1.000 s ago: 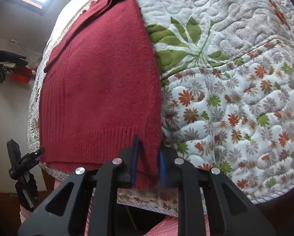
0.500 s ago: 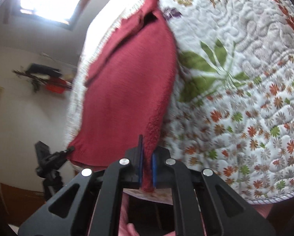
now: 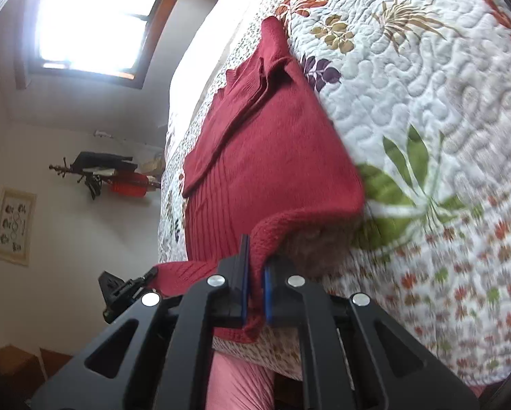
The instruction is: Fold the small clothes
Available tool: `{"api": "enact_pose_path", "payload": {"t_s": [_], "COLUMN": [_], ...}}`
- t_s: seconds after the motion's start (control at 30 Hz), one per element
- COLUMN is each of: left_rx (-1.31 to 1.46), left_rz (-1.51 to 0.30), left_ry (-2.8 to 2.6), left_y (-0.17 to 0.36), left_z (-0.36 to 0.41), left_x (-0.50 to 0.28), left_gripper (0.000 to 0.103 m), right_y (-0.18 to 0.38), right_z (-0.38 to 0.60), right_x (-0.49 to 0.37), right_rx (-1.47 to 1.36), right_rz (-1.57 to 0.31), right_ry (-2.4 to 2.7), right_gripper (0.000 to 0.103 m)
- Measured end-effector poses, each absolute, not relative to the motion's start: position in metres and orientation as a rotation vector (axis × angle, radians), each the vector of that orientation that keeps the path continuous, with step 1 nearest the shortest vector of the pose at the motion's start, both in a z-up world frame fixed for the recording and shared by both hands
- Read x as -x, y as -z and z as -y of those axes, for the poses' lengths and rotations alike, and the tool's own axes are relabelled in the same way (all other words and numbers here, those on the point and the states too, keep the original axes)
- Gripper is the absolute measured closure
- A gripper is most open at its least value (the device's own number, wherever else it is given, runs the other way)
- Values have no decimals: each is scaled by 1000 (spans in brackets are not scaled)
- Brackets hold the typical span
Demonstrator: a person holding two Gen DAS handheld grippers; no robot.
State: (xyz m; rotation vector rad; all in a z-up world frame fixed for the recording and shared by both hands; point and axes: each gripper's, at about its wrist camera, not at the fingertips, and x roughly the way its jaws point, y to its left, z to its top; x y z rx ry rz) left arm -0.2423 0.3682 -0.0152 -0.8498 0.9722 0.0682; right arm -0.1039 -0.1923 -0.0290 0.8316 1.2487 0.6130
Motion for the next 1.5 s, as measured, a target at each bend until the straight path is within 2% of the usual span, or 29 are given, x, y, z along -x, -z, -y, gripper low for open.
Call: {"api": "enact_pose_path", "payload": {"t_s": [0.6,0.7,0.77,0.93,1.0,1.1,1.17,1.3,1.5], "left_rx": [999,1064,1102,1155,1125,1058,943,696,373], "left_rz": [-1102,-1109,-1111,-1057,-1011,-995,-1016,-1067,-1159], "left_ry": [-177,-161,-132,-85,-112,-121,-108,-71,-22], "left_y": [93,102,104,92,80,66,56,49,62], "left_z": [-410,-417,-422,-440,-451,-459,-452,-423,-372], "left_x": [167,163,161,166,173,172,166,145,114], "left_gripper": [95,91,90,72,67,67,66,55,46], "right_y": [88,97,98,94,89,81,68,48,30], "right_z": [161,159,158,158,157,159,160,159,133], "right_x": [-12,-21,-25,-31,-33,-35,-37,-38,-25], "right_rx": [-901,-905,-887,-841,-812,-764,-704,-627,-377], "right_rz": [-1418,-1444,-1450,-1457,-1452,-1431,-1393,-1340,-1300], "right_ry": [-407,-388,-389,-408,-420,-424,-402,-439,-501], "right_gripper": [98,97,93,88,86,74,56,56,51]}}
